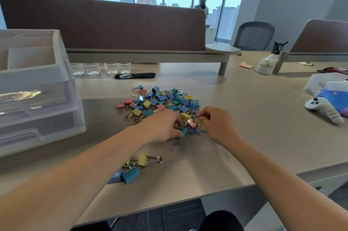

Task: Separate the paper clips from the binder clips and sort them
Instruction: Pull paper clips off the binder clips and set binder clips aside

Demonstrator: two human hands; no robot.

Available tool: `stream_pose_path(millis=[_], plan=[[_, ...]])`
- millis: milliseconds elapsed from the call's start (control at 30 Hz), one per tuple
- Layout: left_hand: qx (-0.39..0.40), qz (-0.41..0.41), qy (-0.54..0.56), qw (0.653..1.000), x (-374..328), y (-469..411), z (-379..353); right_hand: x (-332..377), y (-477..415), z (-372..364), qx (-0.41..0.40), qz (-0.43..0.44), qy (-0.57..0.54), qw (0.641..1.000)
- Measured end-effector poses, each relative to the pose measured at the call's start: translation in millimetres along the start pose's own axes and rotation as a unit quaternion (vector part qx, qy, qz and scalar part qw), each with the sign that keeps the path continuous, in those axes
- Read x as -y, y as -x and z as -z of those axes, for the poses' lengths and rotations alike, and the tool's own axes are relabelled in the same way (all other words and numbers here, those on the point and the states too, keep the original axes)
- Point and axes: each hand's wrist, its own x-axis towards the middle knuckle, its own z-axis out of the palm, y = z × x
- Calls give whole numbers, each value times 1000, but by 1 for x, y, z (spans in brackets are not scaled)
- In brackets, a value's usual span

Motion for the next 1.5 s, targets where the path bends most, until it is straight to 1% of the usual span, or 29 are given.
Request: stream_pose_path(millis=[100, 167, 233, 300, 367, 433, 500, 600, 767, 867, 933, 1067, 1200, 1367, 1500], plan=[[-3, -3, -26, 1000, -8, -5, -5, -9, 3, 0, 12, -10, 13, 1000], [-4, -4, -49, 999, -10, -6, -8, -9, 1, -1, 15, -19, -14, 1000], [-13, -7, -59, 998, -10, -8, -10, -8, -1, -2, 9, -61, -104, 993], [-20, -6, -48, 999, -9, -9, -11, -5, -4, -1, 13, -120, -210, 970], [-20, -10, -28, 999, -10, -10, -8, -3, -6, -1, 27, -151, -280, 948], [-14, -9, -7, 1000, -10, -10, -5, -2, -9, 0, 29, -156, -309, 938], [-13, -2, 9, 1000, -9, -9, -2, -1, -11, 0, 29, -153, -312, 937], [-22, -4, 18, 1000, -7, -9, 3, -1, -13, 2, 21, -125, -271, 954], [-30, -12, 18, 999, -4, -13, 5, -6, -20, -6, 34, -63, -116, 991], [-49, -12, 25, 998, -3, -14, 5, -7, -23, -10, 27, -29, -33, 999], [-67, -11, 35, 997, -3, -15, 4, -7, -25, -9, 50, -20, 10, 998], [-103, 3, 62, 993, 2, -19, 4, -4, -33, -15, 109, -32, 18, 993], [-123, 11, 73, 990, 2, -19, 6, 1, -37, -17, 138, -31, 75, 987], [-108, 13, 68, 992, 1, -14, 6, 8, -40, -15, 162, -44, 82, 982], [-106, 12, 62, 992, 1, -9, 7, 9, -43, -18, 151, -68, 62, 984]])
